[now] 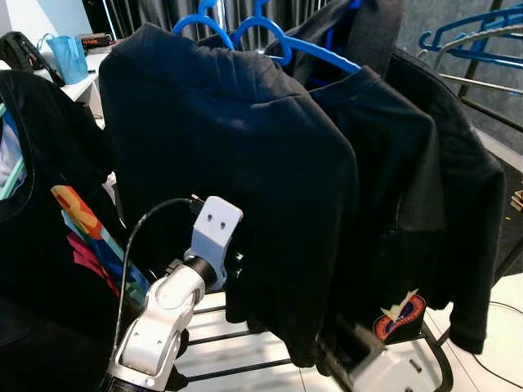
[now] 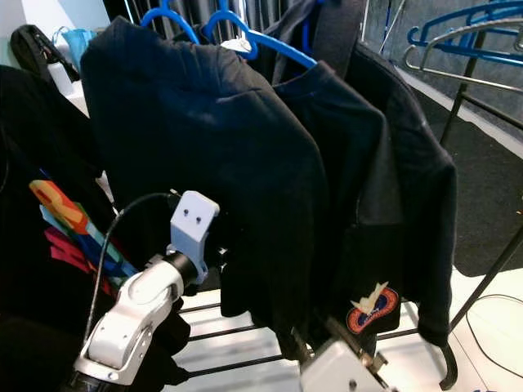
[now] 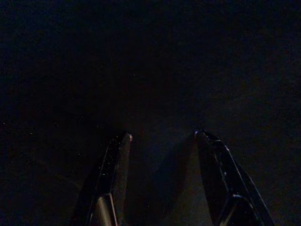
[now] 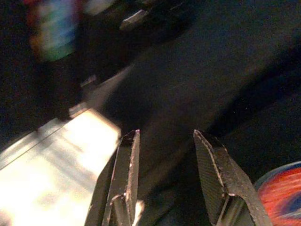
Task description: Hang hanger
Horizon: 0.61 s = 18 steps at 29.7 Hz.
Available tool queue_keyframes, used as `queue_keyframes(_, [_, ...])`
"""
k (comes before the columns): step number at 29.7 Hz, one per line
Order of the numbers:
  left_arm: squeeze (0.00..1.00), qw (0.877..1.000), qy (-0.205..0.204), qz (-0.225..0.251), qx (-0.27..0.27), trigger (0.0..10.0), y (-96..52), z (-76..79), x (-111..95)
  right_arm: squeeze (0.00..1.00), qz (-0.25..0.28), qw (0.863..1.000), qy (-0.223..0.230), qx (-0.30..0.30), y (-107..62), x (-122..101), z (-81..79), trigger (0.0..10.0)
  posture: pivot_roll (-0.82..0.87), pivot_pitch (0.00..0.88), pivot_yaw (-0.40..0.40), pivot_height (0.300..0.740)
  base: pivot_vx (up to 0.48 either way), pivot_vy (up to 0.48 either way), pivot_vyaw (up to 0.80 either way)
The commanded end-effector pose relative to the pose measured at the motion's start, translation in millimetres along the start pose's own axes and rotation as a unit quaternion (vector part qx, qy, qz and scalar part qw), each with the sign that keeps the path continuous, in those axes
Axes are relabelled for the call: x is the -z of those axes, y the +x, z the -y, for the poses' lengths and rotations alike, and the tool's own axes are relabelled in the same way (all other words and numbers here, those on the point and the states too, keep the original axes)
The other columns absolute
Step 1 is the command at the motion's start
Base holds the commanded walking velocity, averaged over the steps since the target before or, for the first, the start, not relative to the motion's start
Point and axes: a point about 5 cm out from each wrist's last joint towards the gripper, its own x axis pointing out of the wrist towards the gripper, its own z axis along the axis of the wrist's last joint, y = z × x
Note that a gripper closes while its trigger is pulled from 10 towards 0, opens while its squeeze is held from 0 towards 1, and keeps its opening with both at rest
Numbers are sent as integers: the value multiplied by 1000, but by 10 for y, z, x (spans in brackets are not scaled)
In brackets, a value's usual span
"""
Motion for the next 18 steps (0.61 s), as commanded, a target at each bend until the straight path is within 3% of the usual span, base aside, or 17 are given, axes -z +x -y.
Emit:
queue_keyframes(1, [0,1000,8,-12,0,10000,-27,-16,67,0,13,998,22,-56,-38,-76,36,10000,-156,205,83,740,0,0,0])
queue_keyframes(5, [0,1000,13,-15,-10,10000,-56,-63,70,0,60,997,16,-54,99,-230,213,10000,-145,204,76,740,0,0,0])
queue_keyframes(8, [0,998,22,-31,-56,10000,-264,-325,89,0,168,985,2,-30,432,-604,546,10000,-115,206,50,740,0,0,0])
queue_keyframes(9, [0,998,22,-31,-56,10000,-264,-325,89,0,168,985,2,-30,432,-604,546,10000,-115,206,50,740,0,0,0])
queue_keyframes(10, [0,995,27,-47,-86,10000,-441,-507,110,0,222,974,13,-40,609,-797,607,10000,-95,207,36,740,0,0,0])
queue_keyframes(11, [0,995,27,-47,-86,10000,-441,-507,110,0,222,974,13,-40,609,-797,607,10000,-95,207,36,740,0,0,0])
queue_keyframes(14, [0,989,44,-78,-117,10000,-668,-682,205,0,263,962,38,-70,771,-944,567,10000,-70,206,14,740,0,0,0])
queue_keyframes(18, [0,987,55,-88,-125,10000,-752,-726,241,0,270,957,46,-91,801,-983,558,10000,-70,206,14,740,0,0,0])
